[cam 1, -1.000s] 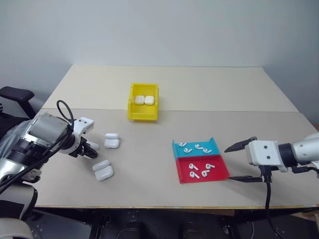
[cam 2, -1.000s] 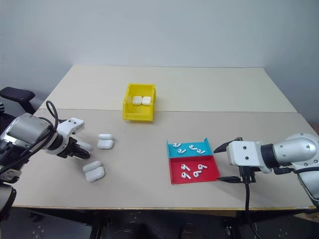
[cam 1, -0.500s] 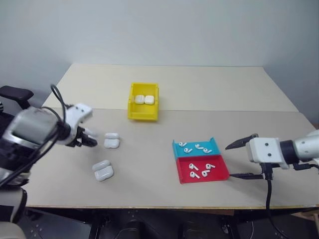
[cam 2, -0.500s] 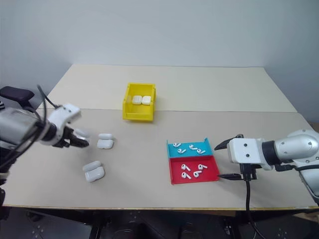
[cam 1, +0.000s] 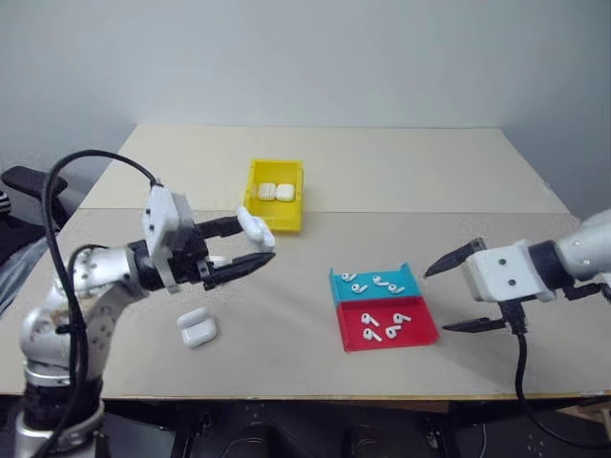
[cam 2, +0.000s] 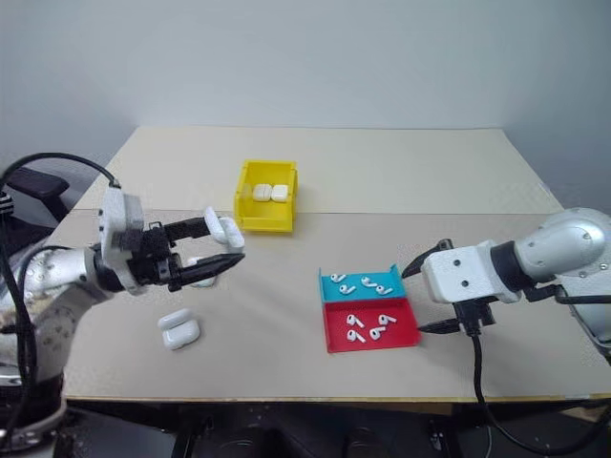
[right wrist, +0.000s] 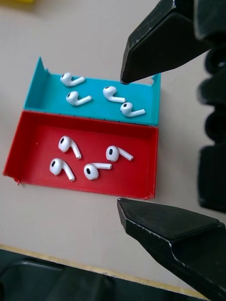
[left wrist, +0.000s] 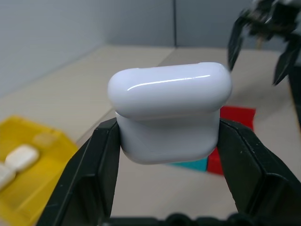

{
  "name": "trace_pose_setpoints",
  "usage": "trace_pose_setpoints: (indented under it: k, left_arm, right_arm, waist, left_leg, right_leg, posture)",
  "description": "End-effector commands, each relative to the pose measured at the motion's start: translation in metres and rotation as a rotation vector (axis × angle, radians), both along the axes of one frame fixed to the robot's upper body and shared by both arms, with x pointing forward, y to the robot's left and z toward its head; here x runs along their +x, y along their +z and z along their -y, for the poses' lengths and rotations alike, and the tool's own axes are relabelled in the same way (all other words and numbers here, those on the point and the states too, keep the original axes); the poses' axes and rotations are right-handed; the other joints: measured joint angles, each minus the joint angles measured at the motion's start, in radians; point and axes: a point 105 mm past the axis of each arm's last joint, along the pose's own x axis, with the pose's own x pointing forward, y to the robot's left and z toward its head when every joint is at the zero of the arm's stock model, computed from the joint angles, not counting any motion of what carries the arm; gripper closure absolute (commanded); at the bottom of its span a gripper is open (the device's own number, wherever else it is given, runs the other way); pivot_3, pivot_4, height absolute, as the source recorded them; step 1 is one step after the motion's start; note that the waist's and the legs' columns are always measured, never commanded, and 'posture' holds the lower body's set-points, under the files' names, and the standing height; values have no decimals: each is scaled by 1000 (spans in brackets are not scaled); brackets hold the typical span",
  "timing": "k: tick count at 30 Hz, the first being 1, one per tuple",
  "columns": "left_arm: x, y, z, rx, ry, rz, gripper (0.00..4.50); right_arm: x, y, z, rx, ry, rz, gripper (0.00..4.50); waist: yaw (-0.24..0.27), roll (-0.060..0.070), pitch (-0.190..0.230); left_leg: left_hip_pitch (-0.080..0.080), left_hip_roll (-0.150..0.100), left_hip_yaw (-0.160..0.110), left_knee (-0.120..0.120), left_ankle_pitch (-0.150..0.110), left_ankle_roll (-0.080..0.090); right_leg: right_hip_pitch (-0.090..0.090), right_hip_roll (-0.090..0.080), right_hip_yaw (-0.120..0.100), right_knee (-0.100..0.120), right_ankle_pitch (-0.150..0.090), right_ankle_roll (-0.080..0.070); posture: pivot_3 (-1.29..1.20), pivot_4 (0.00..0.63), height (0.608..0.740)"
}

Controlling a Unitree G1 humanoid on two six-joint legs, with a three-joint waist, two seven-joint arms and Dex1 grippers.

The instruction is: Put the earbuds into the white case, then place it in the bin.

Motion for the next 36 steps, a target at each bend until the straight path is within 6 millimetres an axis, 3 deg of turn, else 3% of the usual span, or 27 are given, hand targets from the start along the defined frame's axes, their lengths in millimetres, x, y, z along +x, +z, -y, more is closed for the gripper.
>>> trace_pose_setpoints:
  k: [1,9,13,16,20,22,25,27,36]
  left_arm:
    - [-9,-11,8,-5,-58,80,1707]
    - [-21,-52,8,-23,-166,133,1707]
    - [-23,-62,8,0,-196,160,1707]
    - [-21,-66,8,29,-199,200,1707]
    - [-17,-65,6,34,-192,214,1707]
    - [-16,-65,4,50,-199,217,1707]
    - [-15,-65,4,64,-207,212,1707]
    - [-14,-63,5,63,-210,213,1707]
    - [-11,-59,8,61,-205,209,1707]
  right_arm:
    - [0,-1,-11,-51,54,26,0]
    - [-2,-20,-24,-156,180,5,0]
    - [3,-31,-30,-193,190,3,0]
    - [6,-36,-34,-221,206,6,567]
    - [13,-40,-39,-232,213,32,1909]
    - [15,-42,-42,-235,214,35,1909]
    - [15,-48,-42,-268,241,19,2444]
    - [16,-51,-43,-275,247,22,3088]
    - [16,-60,-44,-310,283,13,3088]
  waist:
    - [1,0,0]
    - [1,0,0]
    - [1,1,0]
    - [1,1,0]
    - [1,1,-1]
    - [1,1,-1]
    - [0,1,-1]
    - [0,1,-1]
    - [0,1,-1]
  left_leg:
    - [0,0,0,0,0,0]
    - [0,0,0,0,-1,2]
    - [0,0,0,0,-1,2]
    - [-1,0,0,0,-2,3]
    - [-1,0,-1,0,-2,3]
    - [-1,0,-1,0,-2,3]
    - [-1,0,-1,0,-2,3]
    - [-1,0,-1,0,-2,3]
    - [-1,0,-1,0,-2,3]
  right_leg:
    - [0,0,0,0,0,0]
    - [-1,0,-1,0,0,0]
    - [-1,0,-1,0,0,0]
    - [-1,0,-1,0,0,0]
    - [-1,0,-2,0,0,0]
    - [-1,0,-2,0,0,0]
    - [-1,0,-2,0,0,0]
    - [-1,0,-2,-1,0,0]
    - [-1,0,-2,0,0,0]
  posture:
    - [0,150,740]
    - [0,150,740]
    - [0,150,740]
    - [0,150,740]
    - [0,150,740]
    - [0,150,740]
    - [0,150,740]
    - [0,150,740]
    - [0,150,740]
